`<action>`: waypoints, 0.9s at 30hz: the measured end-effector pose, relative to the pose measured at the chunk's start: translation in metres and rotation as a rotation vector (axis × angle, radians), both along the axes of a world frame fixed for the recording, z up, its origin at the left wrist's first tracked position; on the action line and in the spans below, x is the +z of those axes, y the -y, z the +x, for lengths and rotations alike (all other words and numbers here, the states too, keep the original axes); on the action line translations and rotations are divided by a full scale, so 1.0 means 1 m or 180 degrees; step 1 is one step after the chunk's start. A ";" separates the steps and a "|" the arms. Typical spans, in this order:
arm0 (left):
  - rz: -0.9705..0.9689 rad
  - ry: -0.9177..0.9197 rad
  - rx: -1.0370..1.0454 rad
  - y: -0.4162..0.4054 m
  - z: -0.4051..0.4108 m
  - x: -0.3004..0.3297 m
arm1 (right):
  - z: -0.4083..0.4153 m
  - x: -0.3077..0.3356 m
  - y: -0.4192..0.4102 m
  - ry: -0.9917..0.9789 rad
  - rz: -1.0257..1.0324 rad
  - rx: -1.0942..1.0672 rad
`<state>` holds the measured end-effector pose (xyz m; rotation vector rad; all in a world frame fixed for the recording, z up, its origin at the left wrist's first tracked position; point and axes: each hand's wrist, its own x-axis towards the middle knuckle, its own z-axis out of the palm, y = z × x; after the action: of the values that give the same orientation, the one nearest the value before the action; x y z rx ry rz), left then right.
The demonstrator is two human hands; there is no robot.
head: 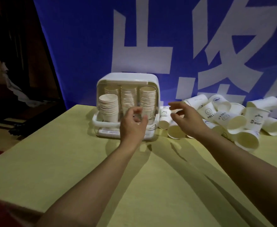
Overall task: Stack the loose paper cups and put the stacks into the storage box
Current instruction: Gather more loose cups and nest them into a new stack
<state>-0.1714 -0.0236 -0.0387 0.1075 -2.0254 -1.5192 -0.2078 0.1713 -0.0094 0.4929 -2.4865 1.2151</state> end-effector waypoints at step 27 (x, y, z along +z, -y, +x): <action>0.0046 0.0794 -0.2473 -0.054 0.031 -0.050 | -0.016 -0.066 -0.024 -0.0431 0.2347 -0.0601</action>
<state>-0.1405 0.0303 -0.0886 -0.5764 -2.4016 -2.0512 -0.2233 0.1955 -0.0751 0.4707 -2.7206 0.1537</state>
